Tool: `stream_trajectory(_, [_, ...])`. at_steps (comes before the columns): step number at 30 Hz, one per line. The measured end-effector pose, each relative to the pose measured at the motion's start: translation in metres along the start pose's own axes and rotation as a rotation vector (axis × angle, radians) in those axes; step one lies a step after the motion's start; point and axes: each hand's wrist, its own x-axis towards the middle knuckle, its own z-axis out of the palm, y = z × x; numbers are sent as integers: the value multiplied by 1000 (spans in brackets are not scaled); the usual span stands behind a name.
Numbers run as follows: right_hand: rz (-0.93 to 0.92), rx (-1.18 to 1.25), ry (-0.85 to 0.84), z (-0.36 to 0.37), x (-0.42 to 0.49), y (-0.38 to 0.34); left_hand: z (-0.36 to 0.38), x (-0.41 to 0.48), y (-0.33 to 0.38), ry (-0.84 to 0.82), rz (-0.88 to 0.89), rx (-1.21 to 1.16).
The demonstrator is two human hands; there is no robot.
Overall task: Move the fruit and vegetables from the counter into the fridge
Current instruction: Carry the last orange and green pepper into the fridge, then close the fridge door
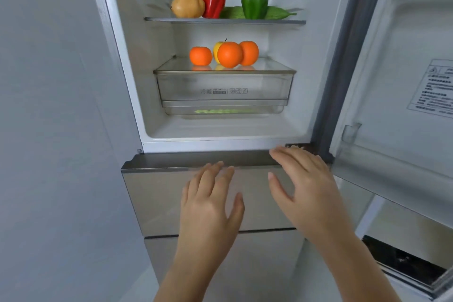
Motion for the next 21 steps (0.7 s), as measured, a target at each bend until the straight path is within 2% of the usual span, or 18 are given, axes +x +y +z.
stream_trajectory(10, [37, -56, 44, -73, -69, -53, -67, -68, 33, 28, 33, -46])
stream_trajectory(16, [79, -86, -27, -96, -108, -102, -102, -106, 39, -28, 82, -79])
stream_trajectory(21, [135, -127, -53, -124, -137, -114, -114, -134, 53, -49, 85, -119])
